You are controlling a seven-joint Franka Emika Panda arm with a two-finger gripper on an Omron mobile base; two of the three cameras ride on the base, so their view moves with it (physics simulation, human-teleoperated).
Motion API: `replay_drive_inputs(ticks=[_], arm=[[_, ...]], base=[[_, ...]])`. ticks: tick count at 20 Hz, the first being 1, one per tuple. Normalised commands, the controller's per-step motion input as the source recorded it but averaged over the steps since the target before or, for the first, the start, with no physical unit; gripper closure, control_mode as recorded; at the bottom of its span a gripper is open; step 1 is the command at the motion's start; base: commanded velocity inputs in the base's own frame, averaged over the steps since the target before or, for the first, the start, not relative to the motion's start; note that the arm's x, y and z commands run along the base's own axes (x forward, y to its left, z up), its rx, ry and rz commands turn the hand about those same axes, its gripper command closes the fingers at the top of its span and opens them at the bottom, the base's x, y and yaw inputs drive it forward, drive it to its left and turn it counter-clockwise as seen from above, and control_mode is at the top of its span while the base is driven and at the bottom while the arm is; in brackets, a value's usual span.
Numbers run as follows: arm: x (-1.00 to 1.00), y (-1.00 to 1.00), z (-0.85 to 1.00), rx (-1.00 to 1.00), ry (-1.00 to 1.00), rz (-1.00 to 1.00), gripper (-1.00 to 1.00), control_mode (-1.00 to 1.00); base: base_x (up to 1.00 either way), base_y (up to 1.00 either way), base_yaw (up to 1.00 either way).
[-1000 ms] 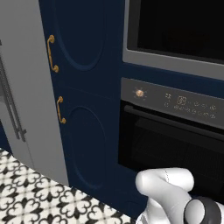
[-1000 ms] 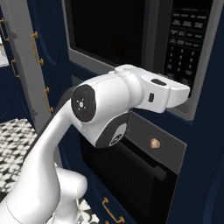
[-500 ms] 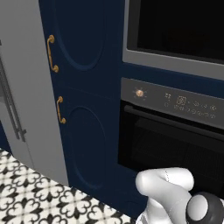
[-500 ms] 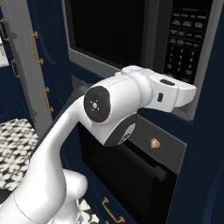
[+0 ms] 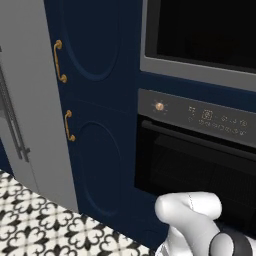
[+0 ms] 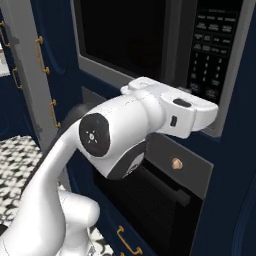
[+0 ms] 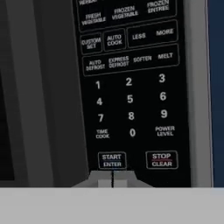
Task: Pick the lime from the sink and place it in the bowl. Then pick the bowl and place it in the microwave. Then close the microwave door and press the start button.
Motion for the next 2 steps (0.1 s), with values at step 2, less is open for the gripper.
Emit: replay_drive_inputs(ticks=[2], arm=[[-0.54, 0.29, 0.08, 0.00, -0.19, 0.00, 1.00, -1.00]], base=[[0.00, 0.00, 0.00]])
